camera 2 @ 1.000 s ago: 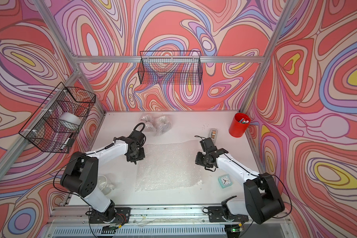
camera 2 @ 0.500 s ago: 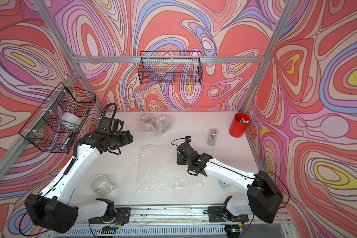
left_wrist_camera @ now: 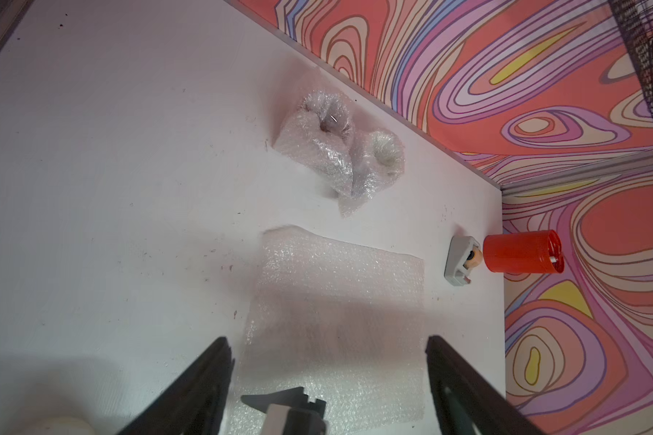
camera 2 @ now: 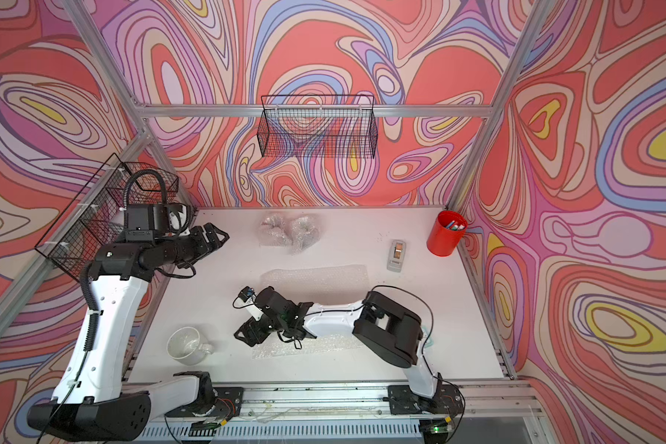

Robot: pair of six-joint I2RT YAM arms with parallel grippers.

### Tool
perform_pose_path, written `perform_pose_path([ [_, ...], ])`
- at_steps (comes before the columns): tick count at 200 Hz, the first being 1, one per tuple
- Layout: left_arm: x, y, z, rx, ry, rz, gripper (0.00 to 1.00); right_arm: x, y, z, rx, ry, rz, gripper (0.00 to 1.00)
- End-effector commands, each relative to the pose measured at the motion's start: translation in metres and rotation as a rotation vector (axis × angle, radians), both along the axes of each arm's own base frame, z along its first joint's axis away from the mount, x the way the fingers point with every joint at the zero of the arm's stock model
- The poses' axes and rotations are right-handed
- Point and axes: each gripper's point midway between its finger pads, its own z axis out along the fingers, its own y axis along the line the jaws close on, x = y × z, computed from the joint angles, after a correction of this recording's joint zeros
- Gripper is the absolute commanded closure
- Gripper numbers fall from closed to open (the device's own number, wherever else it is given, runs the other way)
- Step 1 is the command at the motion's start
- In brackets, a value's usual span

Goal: Wrap mugs in bubble wrap
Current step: Pick up the mug from the corner of the board.

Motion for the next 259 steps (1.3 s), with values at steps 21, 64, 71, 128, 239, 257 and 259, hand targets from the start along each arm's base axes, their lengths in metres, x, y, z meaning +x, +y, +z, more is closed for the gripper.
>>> perform_pose_path([
  [21,-0.021,0.001,0.005,0.039,0.046,-0.041,0.16,-0.029,0.052,0.019,0.088,0.043,0.188,0.24],
  [64,-0.022,-0.001,0.006,0.054,0.044,-0.076,0.16,-0.042,0.069,-0.013,-0.01,-0.024,0.275,0.23],
  [71,-0.021,0.0,0.005,0.055,0.046,-0.077,0.16,-0.044,0.069,-0.018,-0.025,-0.03,0.295,0.23],
  [128,-0.02,0.001,0.006,0.042,0.047,-0.091,0.17,-0.046,0.076,-0.038,-0.066,-0.068,0.35,0.23],
  [239,-0.025,0.011,0.004,0.058,0.087,-0.057,0.2,-0.035,0.104,-0.046,-0.029,-0.134,0.378,0.32],
  [257,-0.027,0.012,0.003,0.054,0.092,-0.047,0.2,-0.036,0.105,-0.043,-0.024,-0.15,0.389,0.37],
  [259,-0.027,0.012,0.003,0.054,0.092,-0.047,0.2,-0.035,0.105,-0.043,-0.024,-0.15,0.39,0.38],
])
